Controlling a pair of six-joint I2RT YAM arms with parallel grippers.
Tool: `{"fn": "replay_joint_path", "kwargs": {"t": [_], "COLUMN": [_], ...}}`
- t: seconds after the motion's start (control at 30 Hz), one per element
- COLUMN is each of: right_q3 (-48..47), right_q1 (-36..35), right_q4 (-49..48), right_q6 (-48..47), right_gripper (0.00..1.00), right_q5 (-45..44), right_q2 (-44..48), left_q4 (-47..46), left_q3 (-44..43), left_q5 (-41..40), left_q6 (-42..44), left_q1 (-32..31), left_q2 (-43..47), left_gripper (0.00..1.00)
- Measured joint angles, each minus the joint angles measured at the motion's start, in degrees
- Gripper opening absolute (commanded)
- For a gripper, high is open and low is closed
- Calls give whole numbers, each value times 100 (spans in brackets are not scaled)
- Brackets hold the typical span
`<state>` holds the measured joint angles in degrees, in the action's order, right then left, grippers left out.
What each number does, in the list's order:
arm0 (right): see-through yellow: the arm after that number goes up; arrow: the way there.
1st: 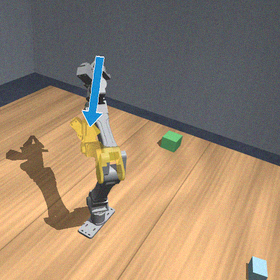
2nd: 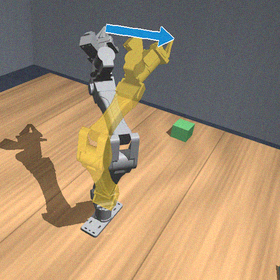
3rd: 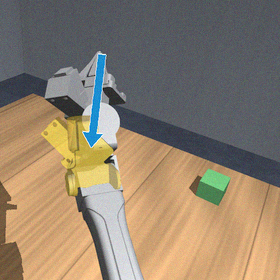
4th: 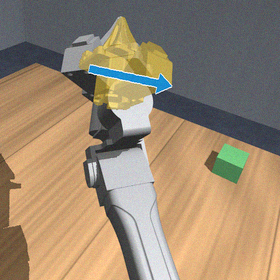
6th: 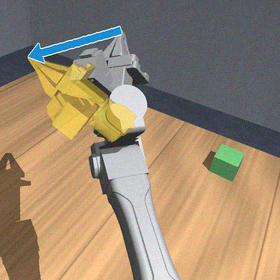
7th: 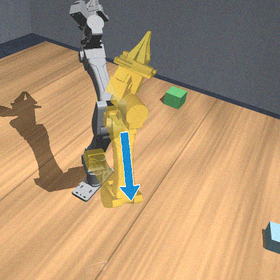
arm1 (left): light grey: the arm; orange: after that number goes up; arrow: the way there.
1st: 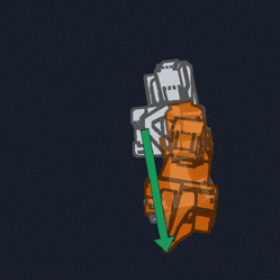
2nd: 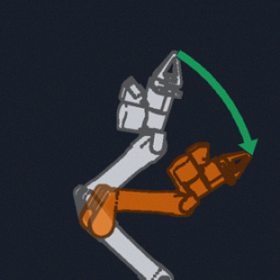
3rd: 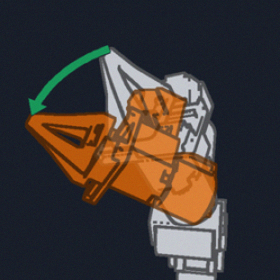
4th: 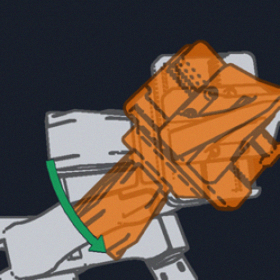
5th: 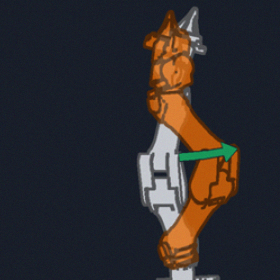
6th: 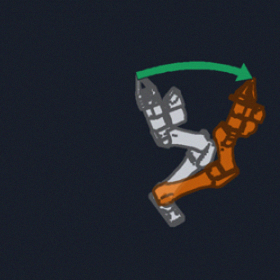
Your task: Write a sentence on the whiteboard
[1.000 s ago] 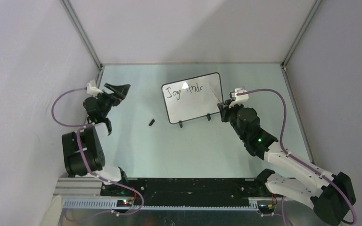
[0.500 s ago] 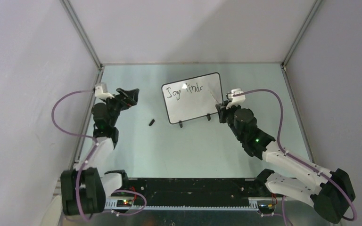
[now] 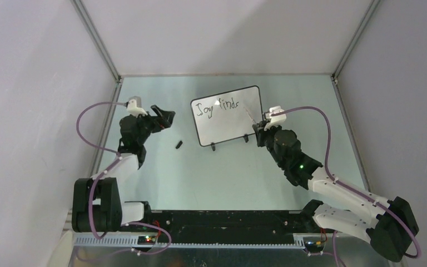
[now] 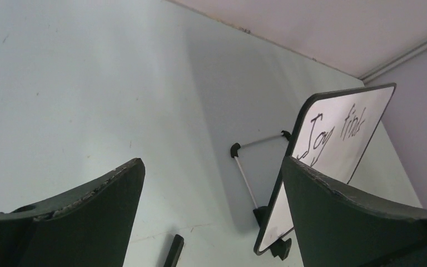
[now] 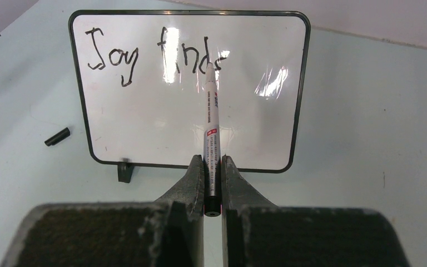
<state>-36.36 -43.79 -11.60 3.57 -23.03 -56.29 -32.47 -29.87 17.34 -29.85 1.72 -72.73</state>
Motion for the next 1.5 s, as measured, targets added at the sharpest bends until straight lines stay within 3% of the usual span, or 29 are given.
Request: {"fn": "replay_joint_path", "kwargs": {"t": [0.6, 0.93, 1.13, 1.5], "right_q3": [90, 94, 144, 22], "right_q1": [-192, 520, 619, 938], "right_q4": [-214, -166, -164, -17], "right_q6": [-299, -68, -33, -11], "right_gripper": [0, 0, 0, 0], "right_q5": [-116, 323, 457, 905], "right_q2": [-210, -85, 48, -68], "left_q4": [-1349, -1871, -2664, -2894], "left_q3": [-798, -850, -1261, -1646], "left_q5": [1412, 1727, 2479, 3005], "left_q6": [109, -7, -428, -870], "left_q1": [-343, -341, -341, -365], "left_q2": [-1578, -1746, -2494, -3104], "left_gripper": [99, 99, 92, 81]}}
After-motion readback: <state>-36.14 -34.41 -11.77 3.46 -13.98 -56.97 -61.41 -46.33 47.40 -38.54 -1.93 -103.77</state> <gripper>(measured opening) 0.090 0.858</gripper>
